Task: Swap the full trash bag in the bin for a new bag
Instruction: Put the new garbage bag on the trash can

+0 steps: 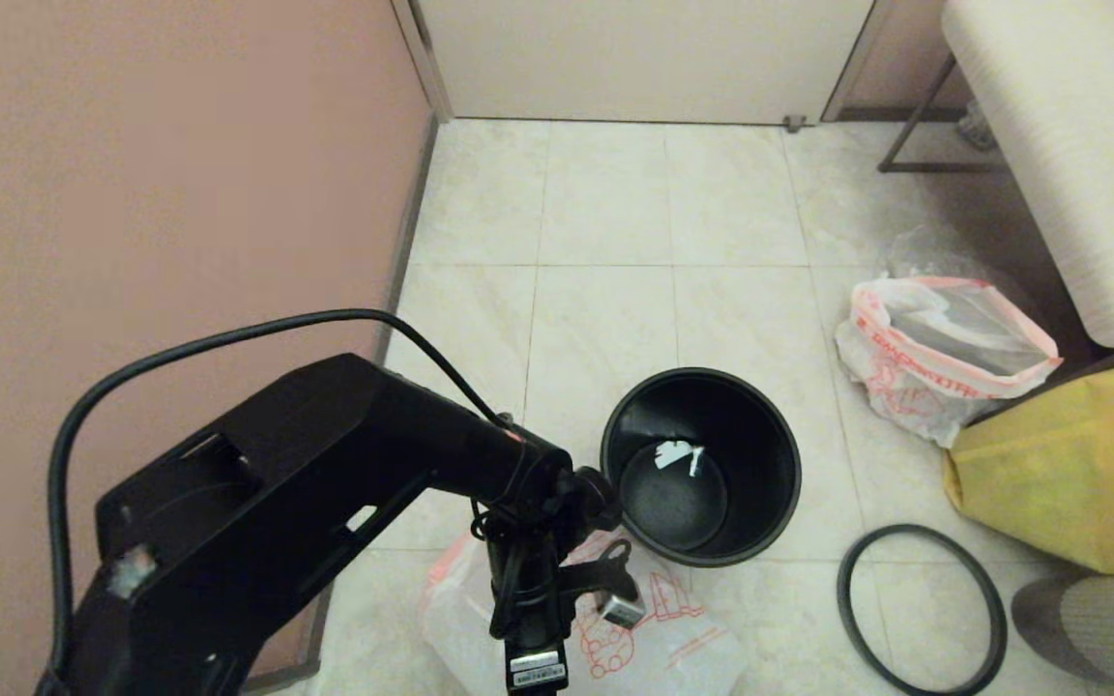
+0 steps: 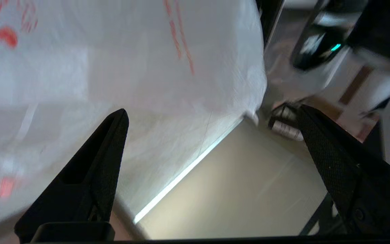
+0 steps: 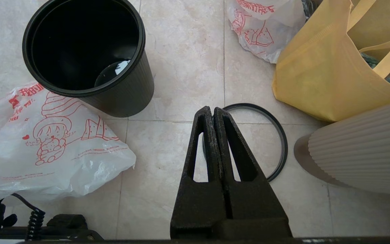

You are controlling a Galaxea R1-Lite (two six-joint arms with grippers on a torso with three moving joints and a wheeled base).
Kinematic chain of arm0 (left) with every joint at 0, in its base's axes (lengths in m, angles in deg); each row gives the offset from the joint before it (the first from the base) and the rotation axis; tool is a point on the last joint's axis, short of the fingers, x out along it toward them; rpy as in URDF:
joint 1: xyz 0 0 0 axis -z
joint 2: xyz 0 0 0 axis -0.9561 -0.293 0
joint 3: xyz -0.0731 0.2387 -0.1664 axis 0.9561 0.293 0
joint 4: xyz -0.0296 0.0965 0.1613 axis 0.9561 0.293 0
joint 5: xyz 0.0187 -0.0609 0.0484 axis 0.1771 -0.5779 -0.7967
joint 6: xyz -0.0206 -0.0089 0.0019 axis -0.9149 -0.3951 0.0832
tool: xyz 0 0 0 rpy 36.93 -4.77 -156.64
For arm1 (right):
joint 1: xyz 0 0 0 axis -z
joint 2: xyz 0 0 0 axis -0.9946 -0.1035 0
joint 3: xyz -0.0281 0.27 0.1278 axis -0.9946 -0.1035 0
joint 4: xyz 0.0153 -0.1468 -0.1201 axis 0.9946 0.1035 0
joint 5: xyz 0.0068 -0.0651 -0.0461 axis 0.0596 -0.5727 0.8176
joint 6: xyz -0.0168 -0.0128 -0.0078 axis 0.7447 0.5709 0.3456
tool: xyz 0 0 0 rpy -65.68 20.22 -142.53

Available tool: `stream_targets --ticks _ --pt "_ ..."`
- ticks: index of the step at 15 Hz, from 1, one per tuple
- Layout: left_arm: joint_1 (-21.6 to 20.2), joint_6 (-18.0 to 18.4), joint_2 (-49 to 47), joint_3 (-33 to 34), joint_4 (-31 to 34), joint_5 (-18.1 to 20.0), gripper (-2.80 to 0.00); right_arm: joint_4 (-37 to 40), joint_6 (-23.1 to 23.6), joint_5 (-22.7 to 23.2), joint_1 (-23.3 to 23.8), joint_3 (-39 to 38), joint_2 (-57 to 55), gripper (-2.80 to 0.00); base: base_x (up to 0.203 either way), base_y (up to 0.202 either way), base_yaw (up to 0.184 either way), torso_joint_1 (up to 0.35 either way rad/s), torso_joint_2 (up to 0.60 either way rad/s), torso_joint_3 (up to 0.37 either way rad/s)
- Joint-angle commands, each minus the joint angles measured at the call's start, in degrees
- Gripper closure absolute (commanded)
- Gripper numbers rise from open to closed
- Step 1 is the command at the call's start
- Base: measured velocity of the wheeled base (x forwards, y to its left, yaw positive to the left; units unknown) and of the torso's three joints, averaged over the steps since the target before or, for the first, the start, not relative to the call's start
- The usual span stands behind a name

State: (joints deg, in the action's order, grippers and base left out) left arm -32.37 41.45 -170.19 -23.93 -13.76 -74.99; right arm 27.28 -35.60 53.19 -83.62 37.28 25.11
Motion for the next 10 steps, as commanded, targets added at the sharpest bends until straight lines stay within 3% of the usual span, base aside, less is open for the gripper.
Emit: stream_targets --ticks 1,4,8,10 --pt "-0.5 0.1 -2.2 -1.7 0.3 4.1 -2.80 0.0 0.0 0.0 0.0 0.0 0.0 0.00 0.000 0.000 0.000 0.000 0.00 0.000" --pt "-0.5 0.8 -3.8 -3.3 0.7 4.4 -2.80 0.0 0.0 0.0 0.0 0.0 0.0 0.00 0.000 0.000 0.000 0.000 0.00 0.000" --pt "-3.9 2.0 -8.3 -10.6 13.2 4.0 -2.80 0.0 0.0 0.0 0.0 0.0 0.0 0.00 0.000 0.000 0.000 0.000 0.00 0.000" --pt "-4.1 2.1 -9.1 -11.2 13.8 4.0 -2.80 0.0 0.0 0.0 0.0 0.0 0.0 0.00 0.000 0.000 0.000 0.000 0.00 0.000"
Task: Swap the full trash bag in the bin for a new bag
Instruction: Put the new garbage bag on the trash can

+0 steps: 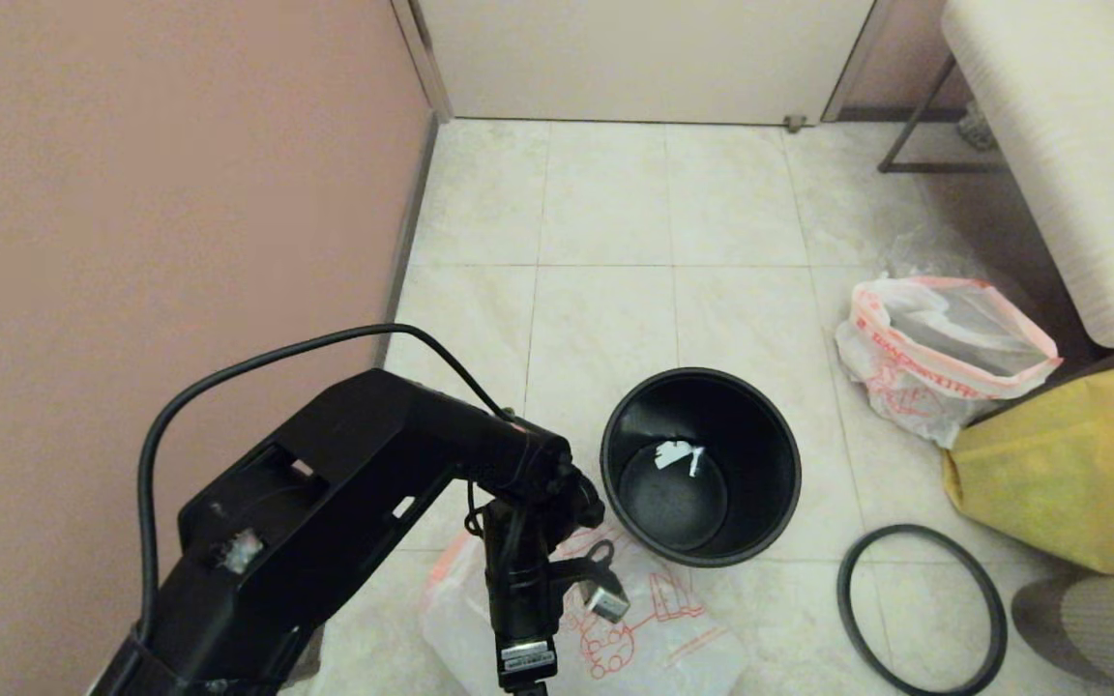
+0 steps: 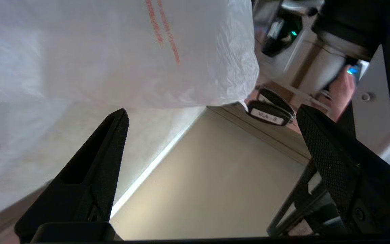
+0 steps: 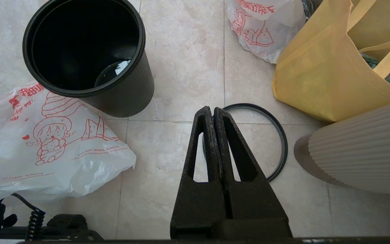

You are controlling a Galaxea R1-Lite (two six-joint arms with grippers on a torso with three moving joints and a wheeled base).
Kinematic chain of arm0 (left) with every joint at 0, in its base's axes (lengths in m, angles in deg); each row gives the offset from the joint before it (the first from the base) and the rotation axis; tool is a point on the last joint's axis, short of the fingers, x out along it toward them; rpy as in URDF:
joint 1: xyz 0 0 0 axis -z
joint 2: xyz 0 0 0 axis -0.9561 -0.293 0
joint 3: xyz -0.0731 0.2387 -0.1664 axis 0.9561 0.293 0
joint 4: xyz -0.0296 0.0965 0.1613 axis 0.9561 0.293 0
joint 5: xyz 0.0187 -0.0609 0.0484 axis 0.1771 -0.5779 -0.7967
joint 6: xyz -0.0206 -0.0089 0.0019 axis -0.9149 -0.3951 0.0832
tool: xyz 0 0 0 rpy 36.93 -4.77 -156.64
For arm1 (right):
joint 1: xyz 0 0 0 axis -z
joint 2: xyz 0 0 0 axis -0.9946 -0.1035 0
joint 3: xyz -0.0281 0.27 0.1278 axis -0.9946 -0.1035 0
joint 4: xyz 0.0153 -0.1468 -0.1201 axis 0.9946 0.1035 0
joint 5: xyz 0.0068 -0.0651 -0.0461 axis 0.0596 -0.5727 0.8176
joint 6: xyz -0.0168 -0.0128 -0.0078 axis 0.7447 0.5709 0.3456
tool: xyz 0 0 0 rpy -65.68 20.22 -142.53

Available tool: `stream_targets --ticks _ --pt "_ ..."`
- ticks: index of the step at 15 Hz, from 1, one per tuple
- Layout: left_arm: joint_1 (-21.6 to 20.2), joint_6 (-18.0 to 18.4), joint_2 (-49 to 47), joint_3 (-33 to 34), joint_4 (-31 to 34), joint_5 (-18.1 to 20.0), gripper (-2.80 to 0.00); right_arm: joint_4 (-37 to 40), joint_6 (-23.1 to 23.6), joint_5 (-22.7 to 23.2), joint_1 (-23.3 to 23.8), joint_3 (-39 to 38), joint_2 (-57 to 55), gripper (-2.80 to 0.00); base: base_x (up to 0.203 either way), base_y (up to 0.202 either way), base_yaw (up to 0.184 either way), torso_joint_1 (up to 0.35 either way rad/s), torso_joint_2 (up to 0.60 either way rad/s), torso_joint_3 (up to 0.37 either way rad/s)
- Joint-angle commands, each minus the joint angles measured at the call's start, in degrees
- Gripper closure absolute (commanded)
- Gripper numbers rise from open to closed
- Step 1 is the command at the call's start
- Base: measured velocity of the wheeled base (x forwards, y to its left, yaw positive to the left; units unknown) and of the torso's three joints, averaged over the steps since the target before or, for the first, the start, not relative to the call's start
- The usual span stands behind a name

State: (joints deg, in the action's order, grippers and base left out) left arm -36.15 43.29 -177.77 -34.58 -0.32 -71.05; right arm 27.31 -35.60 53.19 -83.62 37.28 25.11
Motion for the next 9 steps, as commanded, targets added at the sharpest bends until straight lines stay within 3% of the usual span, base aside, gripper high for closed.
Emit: stream_targets --ticks 1,6,9 --pt "-0.4 -0.1 -3.1 -1.2 -0.3 -0.5 -2.80 -0.1 0.0 0.0 0.0 0.0 -0.1 0.00 0.000 0.000 0.000 0.000 0.00 0.000" --pt "0.5 -3.4 -4.7 -2.4 -2.2 -2.5 -2.80 0.0 0.0 0.0 0.0 0.0 0.0 0.00 0.000 0.000 0.000 0.000 0.00 0.000" --pt "0.4 -5.4 -7.0 -5.2 -3.6 -8.2 -2.80 0.0 0.0 0.0 0.0 0.0 0.0 0.00 0.000 0.000 0.000 0.000 0.00 0.000"
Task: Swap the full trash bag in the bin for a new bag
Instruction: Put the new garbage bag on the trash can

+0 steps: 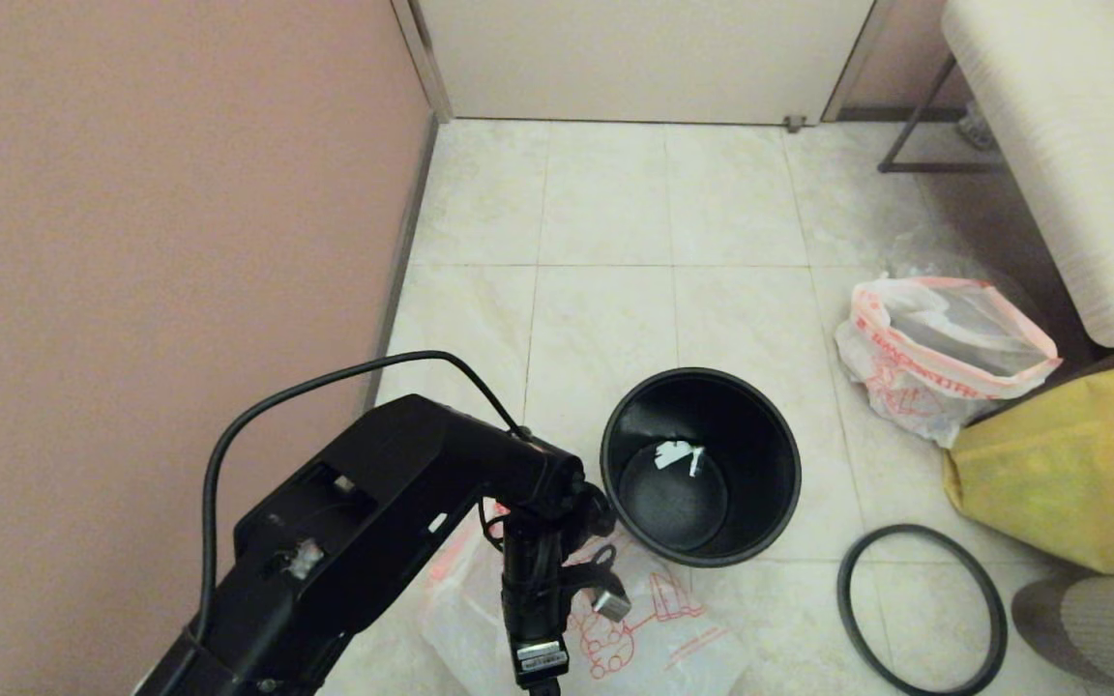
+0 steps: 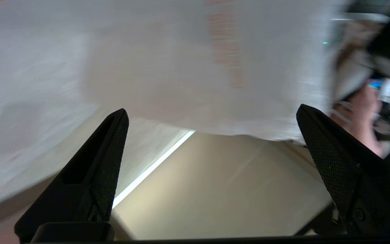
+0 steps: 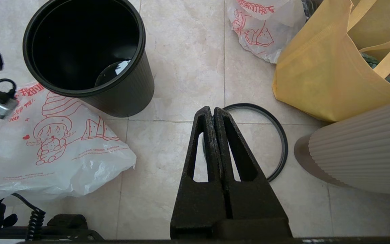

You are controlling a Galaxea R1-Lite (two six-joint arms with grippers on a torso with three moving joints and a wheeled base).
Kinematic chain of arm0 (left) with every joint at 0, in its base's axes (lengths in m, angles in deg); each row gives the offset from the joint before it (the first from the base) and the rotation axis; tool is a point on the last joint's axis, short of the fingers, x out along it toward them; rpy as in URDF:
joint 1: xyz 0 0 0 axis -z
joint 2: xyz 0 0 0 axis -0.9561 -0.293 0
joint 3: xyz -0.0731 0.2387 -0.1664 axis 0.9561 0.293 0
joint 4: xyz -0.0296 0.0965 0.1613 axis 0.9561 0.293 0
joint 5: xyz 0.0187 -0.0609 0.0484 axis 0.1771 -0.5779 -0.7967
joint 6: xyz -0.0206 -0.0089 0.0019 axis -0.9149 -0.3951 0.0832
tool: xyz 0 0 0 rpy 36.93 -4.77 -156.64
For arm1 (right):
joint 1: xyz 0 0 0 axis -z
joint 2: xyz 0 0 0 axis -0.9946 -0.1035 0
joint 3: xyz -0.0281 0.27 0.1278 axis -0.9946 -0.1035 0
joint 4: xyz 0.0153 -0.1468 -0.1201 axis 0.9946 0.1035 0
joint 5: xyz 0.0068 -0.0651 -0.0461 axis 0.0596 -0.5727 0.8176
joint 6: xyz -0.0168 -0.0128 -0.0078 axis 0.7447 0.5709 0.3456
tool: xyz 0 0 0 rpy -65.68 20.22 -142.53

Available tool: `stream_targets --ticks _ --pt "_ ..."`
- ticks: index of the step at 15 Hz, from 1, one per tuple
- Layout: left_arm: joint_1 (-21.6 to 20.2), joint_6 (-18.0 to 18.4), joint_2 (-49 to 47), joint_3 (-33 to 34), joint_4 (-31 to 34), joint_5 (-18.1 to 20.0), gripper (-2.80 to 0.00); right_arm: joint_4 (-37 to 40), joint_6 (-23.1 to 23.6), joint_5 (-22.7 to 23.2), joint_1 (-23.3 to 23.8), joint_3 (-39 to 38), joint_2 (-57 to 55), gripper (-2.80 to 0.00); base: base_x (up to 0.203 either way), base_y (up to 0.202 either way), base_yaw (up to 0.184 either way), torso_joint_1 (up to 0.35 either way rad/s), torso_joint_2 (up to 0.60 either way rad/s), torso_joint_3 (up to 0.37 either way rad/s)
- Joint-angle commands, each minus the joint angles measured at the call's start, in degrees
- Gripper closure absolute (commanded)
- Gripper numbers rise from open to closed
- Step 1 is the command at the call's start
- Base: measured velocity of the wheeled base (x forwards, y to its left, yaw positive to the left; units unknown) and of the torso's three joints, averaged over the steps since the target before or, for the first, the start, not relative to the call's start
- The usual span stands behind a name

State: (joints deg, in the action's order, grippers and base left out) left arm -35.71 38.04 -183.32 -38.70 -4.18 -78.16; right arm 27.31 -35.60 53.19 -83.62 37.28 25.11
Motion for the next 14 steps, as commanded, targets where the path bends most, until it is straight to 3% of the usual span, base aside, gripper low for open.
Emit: stream_targets --ticks 1,5,8,11,12,14 --pt "-0.1 -0.9 -2.2 -1.9 0.3 -1.3 -2.80 -0.1 0.0 0.0 0.0 0.0 -0.1 0.00 0.000 0.000 0.000 0.000 0.00 0.000" --pt "-0.7 -0.9 -3.3 -3.3 1.3 -0.8 -2.80 0.0 0.0 0.0 0.0 0.0 0.0 0.00 0.000 0.000 0.000 0.000 0.00 0.000" --pt "-1.7 -2.3 -0.4 -4.6 1.3 4.1 -2.80 0.0 0.0 0.0 0.0 0.0 0.0 0.00 0.000 0.000 0.000 0.000 0.00 0.000" --pt "-2.2 -12.2 4.9 -5.5 4.9 6.4 -2.80 0.0 0.0 0.0 0.0 0.0 0.0 0.00 0.000 0.000 0.000 0.000 0.00 0.000" --pt "-1.6 -18.1 7.0 -4.6 7.2 6.6 -2.80 0.0 0.0 0.0 0.0 0.0 0.0 0.00 0.000 0.000 0.000 0.000 0.00 0.000" --pt "-1.0 -25.8 11.5 1.3 7.9 6.9 -2.80 0.0 0.0 0.0 0.0 0.0 0.0 0.00 0.000 0.000 0.000 0.000 0.00 0.000"
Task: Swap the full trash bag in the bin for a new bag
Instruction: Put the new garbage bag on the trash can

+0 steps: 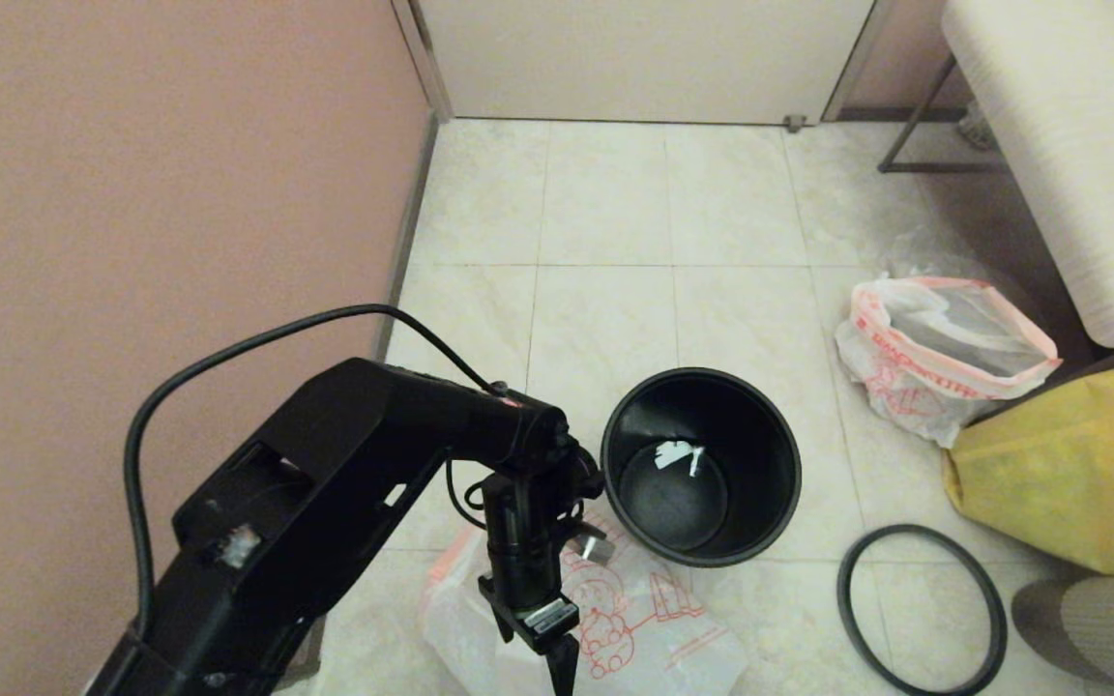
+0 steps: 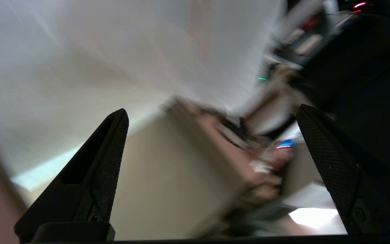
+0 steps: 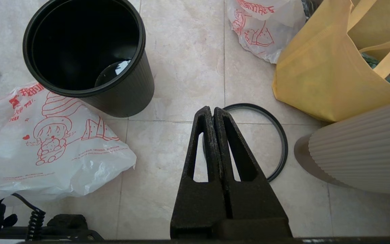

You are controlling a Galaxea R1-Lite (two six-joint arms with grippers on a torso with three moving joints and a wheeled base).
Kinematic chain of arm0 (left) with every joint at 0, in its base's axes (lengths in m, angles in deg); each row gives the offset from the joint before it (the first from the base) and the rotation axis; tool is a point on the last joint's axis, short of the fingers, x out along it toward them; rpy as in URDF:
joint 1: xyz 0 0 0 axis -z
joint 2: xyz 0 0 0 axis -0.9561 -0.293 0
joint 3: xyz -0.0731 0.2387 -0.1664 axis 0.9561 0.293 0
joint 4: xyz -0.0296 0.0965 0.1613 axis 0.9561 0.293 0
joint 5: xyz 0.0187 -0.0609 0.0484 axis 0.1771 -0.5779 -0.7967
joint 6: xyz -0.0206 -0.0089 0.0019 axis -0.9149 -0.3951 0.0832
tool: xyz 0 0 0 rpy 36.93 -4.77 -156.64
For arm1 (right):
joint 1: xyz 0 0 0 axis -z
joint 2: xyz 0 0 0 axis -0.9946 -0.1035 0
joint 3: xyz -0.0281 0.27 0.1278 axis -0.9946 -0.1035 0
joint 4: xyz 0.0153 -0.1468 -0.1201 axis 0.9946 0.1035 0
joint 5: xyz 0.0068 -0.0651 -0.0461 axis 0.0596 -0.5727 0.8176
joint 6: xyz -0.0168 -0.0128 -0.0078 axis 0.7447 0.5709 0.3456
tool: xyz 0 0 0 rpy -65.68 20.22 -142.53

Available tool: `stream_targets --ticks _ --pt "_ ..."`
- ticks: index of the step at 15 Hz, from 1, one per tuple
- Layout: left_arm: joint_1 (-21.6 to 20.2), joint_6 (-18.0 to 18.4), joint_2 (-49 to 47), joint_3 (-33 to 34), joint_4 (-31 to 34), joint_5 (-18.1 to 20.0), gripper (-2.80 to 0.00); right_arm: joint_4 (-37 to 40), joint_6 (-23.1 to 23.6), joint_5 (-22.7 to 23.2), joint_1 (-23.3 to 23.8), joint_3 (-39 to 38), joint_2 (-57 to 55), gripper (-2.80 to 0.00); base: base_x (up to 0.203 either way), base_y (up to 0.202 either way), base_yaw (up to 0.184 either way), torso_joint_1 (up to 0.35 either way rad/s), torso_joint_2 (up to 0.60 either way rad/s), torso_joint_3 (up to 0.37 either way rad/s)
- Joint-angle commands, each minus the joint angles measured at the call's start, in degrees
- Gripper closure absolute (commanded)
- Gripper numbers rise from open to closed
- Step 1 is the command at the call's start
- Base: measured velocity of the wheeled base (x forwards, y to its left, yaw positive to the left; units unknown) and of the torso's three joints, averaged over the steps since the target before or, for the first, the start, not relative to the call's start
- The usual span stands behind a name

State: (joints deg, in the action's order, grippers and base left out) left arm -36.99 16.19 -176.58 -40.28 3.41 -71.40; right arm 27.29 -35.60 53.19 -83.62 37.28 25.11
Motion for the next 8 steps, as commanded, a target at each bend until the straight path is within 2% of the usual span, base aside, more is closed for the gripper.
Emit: stream_targets --ticks 1,4,6,7,8 --pt "0.4 -6.9 7.6 6.1 -0.6 0.1 -2.80 0.0 0.0 0.0 0.0 0.0 0.0 0.00 0.000 0.000 0.000 0.000 0.00 0.000" --pt "0.5 -13.6 16.1 16.6 -6.0 -0.3 -2.80 0.0 0.0 0.0 0.0 0.0 0.0 0.00 0.000 0.000 0.000 0.000 0.00 0.000" --pt "0.5 -21.9 17.2 21.7 -8.3 -3.2 -2.80 0.0 0.0 0.0 0.0 0.0 -0.1 0.00 0.000 0.000 0.000 0.000 0.00 0.000" --pt "0.5 -24.1 16.3 23.9 -9.8 -4.3 -2.80 0.0 0.0 0.0 0.0 0.0 -0.1 0.00 0.000 0.000 0.000 0.000 0.00 0.000" --pt "0.3 -26.1 15.3 26.4 -14.3 -6.0 -2.80 0.0 0.0 0.0 0.0 0.0 -0.1 0.00 0.000 0.000 0.000 0.000 0.00 0.000"
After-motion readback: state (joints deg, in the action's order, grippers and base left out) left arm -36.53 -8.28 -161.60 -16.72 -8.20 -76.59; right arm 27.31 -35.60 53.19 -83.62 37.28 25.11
